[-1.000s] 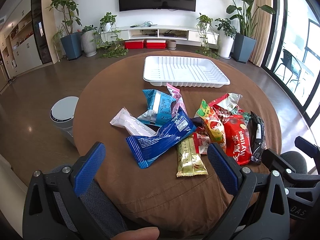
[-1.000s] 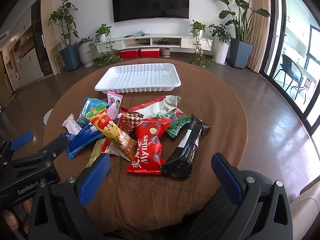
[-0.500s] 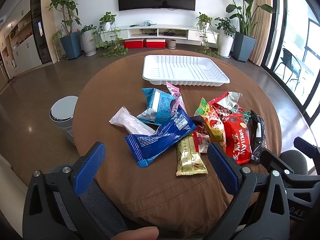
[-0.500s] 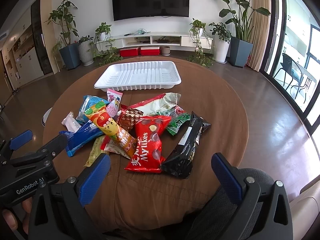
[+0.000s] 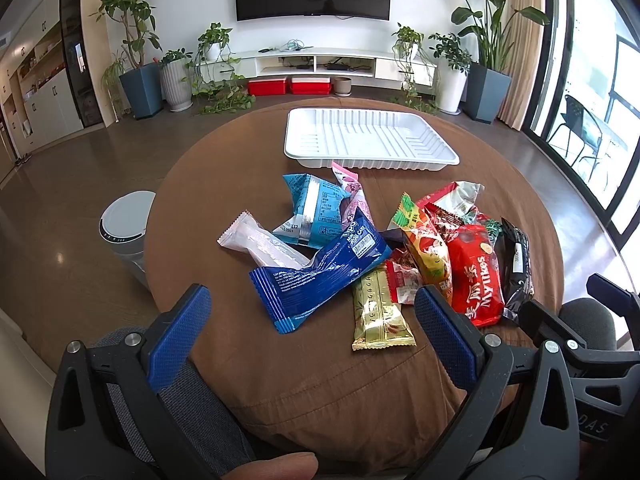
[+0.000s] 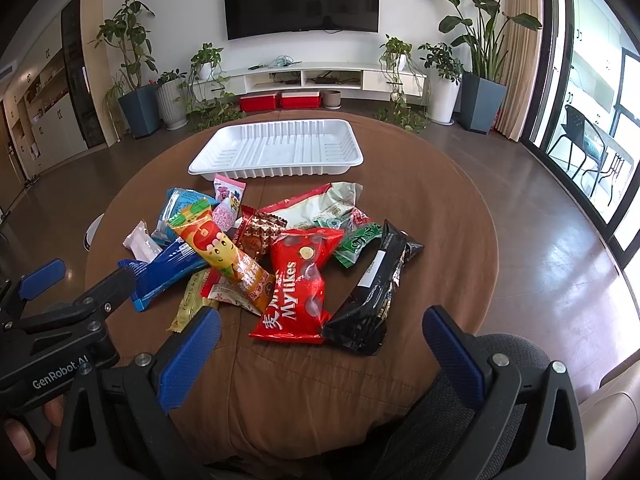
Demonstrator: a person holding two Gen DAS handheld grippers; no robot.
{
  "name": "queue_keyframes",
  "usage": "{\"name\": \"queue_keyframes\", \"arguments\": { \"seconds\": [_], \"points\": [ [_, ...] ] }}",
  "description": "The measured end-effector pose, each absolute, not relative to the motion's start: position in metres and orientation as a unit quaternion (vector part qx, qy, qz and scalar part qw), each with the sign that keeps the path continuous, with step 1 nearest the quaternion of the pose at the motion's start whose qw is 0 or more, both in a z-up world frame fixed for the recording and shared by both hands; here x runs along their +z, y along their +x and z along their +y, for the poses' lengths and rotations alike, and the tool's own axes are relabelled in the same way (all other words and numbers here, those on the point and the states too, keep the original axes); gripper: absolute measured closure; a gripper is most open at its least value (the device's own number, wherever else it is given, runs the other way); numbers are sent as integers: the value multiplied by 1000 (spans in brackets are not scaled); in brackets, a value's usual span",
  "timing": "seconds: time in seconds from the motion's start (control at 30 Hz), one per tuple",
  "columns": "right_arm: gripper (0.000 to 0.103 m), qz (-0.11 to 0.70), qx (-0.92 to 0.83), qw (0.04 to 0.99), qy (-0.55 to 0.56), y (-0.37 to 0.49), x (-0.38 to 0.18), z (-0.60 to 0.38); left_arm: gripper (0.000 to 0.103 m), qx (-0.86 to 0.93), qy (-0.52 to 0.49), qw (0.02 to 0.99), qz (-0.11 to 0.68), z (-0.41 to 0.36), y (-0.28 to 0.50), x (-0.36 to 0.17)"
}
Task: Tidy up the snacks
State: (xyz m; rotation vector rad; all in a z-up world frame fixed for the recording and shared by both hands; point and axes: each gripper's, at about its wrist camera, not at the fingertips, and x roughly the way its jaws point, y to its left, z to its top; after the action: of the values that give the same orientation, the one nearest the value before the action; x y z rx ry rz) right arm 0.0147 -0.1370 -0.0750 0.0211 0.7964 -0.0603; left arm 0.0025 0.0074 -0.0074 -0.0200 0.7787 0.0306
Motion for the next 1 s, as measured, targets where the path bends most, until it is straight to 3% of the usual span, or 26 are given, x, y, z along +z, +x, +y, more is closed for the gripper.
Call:
{"name": "queue_keyframes", "arguments": {
  "seconds": [1.0],
  "points": [
    [0,397,-22,917,20,8,-79,-143,0,-21,-24,935,353,17,0,-11]
  ]
}}
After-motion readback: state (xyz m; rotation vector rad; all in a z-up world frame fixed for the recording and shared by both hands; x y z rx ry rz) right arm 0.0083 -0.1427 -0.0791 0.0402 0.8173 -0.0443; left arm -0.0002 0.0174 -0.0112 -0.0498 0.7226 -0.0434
